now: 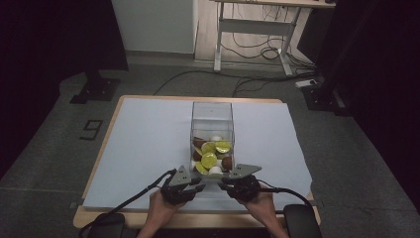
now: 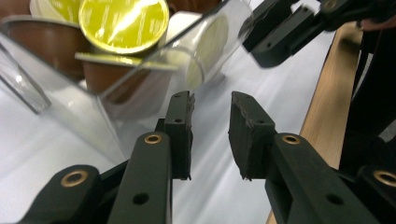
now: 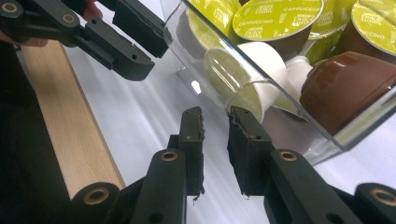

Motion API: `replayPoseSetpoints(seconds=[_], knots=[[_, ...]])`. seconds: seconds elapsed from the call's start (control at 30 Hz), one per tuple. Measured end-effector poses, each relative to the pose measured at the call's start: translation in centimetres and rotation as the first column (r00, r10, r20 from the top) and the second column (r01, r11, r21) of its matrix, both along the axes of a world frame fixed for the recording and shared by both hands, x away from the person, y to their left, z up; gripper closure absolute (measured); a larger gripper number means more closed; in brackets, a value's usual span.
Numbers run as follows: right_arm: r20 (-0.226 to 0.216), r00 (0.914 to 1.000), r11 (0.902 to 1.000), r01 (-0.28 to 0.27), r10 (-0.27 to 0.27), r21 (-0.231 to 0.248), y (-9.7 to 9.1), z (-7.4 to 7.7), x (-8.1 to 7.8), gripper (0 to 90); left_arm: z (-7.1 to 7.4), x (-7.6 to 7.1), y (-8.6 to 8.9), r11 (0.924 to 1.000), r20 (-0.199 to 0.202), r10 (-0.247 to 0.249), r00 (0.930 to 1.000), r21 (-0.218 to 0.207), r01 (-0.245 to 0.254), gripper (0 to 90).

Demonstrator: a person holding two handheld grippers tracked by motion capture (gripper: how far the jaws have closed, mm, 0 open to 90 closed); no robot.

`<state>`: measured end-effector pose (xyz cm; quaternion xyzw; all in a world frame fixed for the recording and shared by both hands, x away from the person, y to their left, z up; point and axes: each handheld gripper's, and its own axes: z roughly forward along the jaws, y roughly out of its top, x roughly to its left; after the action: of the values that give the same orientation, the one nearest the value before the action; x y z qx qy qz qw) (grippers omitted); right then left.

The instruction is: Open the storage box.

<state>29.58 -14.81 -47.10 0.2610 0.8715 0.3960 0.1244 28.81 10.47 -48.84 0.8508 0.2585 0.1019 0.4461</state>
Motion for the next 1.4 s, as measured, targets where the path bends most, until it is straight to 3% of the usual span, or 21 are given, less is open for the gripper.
replayPoseSetpoints(seconds=[0.3,0.6,0.83,1.17,1.4], knots=[[-0.013,0.9999,1.0000,-0.004,0.004,-0.004,-0.9,0.1,0.1,73.1,0.0,0.2,0.7,0.9999,-0.008,0.004,1.0000,0.013,-0.003,67.9],[-0.039,0.9992,0.9999,-0.009,0.008,-0.010,-2.2,0.2,0.3,71.8,0.4,0.6,2.1,0.9999,-0.038,0.004,0.9993,0.017,-0.003,68.3],[-0.056,0.9984,0.9999,0.001,-0.002,-0.015,-3.1,0.4,0.6,71.3,0.4,0.9,3.3,0.9990,-0.063,0.010,0.9980,0.044,-0.007,68.3],[-0.067,0.9965,0.9988,0.048,-0.049,-0.009,-4.7,0.6,1.2,69.8,0.4,1.5,4.6,0.9968,-0.053,0.050,0.9973,0.065,-0.047,66.2],[-0.062,0.9941,0.9960,0.089,-0.089,0.002,-5.8,0.5,1.7,65.9,0.5,2.0,5.7,0.9922,-0.035,0.105,0.9938,0.071,-0.103,62.7]])
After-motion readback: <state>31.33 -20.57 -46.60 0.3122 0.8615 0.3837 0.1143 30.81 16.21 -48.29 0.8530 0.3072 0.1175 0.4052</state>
